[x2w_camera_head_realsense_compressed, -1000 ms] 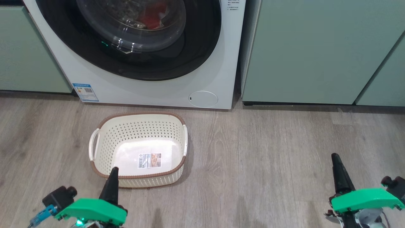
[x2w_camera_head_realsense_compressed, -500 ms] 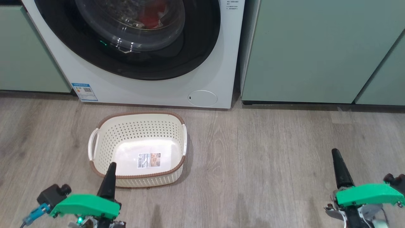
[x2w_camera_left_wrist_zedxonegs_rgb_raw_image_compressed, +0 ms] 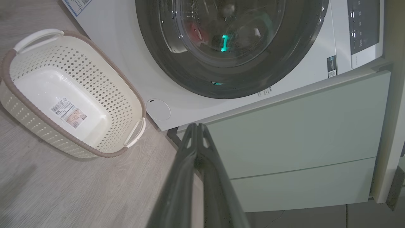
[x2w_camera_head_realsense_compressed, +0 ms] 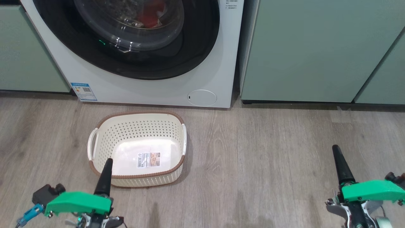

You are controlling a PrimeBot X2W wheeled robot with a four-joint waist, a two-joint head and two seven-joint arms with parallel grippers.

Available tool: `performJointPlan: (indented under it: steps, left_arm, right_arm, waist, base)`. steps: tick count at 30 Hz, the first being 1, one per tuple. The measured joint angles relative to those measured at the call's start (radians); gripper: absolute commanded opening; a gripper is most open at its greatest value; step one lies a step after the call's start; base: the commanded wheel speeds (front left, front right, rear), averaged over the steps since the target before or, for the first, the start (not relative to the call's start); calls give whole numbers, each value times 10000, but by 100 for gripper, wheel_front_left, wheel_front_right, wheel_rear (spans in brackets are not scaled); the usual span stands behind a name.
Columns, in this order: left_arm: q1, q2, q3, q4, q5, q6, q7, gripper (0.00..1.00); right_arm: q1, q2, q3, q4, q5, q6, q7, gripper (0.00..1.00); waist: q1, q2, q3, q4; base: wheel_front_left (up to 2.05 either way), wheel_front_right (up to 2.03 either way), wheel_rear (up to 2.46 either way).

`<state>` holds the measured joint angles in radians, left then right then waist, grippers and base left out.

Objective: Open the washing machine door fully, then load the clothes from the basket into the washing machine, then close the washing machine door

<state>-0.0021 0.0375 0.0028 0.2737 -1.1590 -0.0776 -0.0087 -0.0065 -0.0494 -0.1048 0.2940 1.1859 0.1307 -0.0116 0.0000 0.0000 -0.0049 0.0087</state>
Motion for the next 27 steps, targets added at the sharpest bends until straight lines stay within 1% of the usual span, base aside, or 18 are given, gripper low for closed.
performJointPlan:
  steps: [27]
  left_arm:
    - [-326,2,493,6,-2838,-272,750,0]
  right_arm:
    - [-272,19,-184,-77,2663,0,754,0]
  waist:
    - [0,0,53,-57]
  base:
    - [0,0,0]
